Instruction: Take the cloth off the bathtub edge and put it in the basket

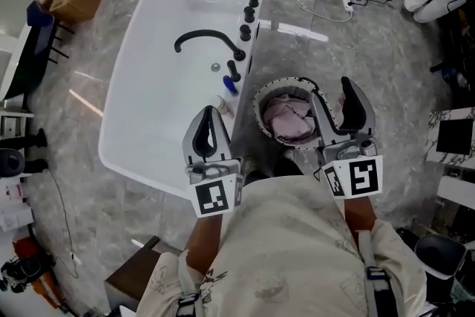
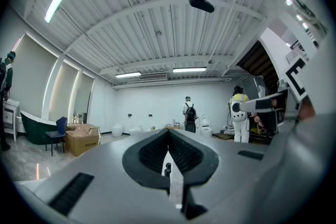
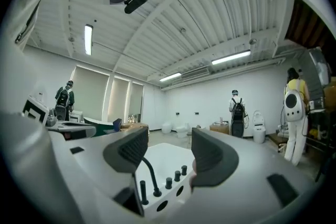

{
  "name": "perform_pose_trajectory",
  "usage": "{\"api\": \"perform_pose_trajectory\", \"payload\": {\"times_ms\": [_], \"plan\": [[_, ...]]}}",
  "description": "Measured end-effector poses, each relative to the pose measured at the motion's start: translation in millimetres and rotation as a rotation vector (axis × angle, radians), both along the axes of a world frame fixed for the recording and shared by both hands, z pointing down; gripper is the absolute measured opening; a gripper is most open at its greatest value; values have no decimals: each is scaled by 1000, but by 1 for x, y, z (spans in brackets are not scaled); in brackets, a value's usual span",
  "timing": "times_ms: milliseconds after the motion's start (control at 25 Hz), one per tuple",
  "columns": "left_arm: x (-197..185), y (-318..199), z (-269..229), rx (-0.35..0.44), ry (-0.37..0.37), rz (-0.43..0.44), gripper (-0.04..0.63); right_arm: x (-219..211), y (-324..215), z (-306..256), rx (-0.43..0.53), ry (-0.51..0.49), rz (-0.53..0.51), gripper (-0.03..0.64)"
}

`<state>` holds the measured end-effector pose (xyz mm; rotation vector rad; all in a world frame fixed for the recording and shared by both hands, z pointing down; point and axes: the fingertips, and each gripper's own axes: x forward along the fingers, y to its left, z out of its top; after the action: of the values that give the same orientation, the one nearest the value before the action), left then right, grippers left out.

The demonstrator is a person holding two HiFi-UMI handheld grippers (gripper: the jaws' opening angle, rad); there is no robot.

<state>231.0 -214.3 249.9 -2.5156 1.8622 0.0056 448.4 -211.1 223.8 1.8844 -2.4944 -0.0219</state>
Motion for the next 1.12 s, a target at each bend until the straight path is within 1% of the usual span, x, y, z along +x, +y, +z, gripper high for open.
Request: {"api": "perform_pose_trajectory", "payload": {"times_ms": [160, 280, 400, 480, 560, 680, 760, 840, 1000, 1120], "plan": [[0, 0, -16, 37, -14, 4, 3, 2, 0, -14, 38, 5, 20, 244], [2, 1, -18, 45, -34, 7, 2, 4, 0, -12, 32, -11, 32, 244], [2, 1, -18, 44, -26, 9, 2, 2, -1, -6, 21, -1, 33, 236], [3, 1, -18, 47, -29, 16, 3, 4, -1, -2, 16, -2, 48, 200], [5, 0, -17, 41, -33, 19, 3, 11, -2, -1, 16, -20, 84, 129], [5, -2, -15, 30, -39, 19, 3, 21, -3, -1, 16, -47, 130, 51], [7, -2, -13, 34, -38, 25, 2, 25, -3, 3, 10, -50, 142, 15], [12, -2, -12, 35, -40, 32, 3, 28, -3, 8, -10, -44, 140, -11], [21, -3, -18, 64, -37, 48, 3, 31, -8, 12, -37, -43, 128, -11], [19, -2, -11, 28, -53, 30, 2, 29, -11, 13, -31, -30, 118, -11]]}}
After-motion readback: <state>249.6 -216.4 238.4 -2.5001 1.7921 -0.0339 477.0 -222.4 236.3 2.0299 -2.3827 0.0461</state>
